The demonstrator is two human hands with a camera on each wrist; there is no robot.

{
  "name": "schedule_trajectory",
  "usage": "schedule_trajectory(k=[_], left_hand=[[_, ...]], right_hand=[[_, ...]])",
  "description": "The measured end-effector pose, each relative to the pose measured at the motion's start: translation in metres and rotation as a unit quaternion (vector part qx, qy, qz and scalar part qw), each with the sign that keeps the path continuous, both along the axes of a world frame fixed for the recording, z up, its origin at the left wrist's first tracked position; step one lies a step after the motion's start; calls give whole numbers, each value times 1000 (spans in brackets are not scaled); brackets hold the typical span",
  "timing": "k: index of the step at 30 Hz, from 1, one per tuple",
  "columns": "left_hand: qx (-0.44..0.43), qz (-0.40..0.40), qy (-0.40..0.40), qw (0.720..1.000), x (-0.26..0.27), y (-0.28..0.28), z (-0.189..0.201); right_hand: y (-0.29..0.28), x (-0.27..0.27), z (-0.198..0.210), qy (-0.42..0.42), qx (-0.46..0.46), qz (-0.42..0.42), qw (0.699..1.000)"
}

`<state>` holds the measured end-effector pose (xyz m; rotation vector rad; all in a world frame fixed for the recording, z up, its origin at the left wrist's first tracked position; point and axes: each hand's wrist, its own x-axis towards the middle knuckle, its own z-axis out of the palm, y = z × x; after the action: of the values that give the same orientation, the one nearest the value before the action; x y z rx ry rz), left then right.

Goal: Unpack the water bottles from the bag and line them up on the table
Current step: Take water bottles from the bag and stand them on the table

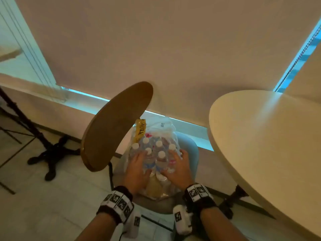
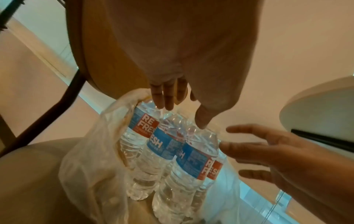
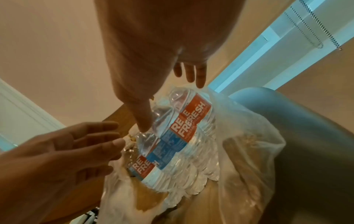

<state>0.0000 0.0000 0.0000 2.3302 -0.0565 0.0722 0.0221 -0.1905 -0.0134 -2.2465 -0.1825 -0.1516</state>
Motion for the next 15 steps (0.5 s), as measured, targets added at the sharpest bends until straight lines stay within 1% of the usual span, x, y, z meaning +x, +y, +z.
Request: schedule_trajectory(k=[2, 8, 11, 13, 15], left_hand=[[-7, -7, -2, 1000, 8, -3, 0], [44, -30, -1, 999, 34, -7, -4], [52, -21, 7, 998, 41, -9, -2], [64, -18, 4, 998, 42, -9, -4], [66, -7, -9, 998, 40, -9, -5]], right_hand=[[5, 10, 1, -38, -40, -4, 998], [16, 29, 10, -65, -85, 29, 994], [21, 37, 12, -72, -94, 25, 993], [21, 36, 12, -82, -84, 21, 993], [21, 31, 9, -91, -33, 21, 995]])
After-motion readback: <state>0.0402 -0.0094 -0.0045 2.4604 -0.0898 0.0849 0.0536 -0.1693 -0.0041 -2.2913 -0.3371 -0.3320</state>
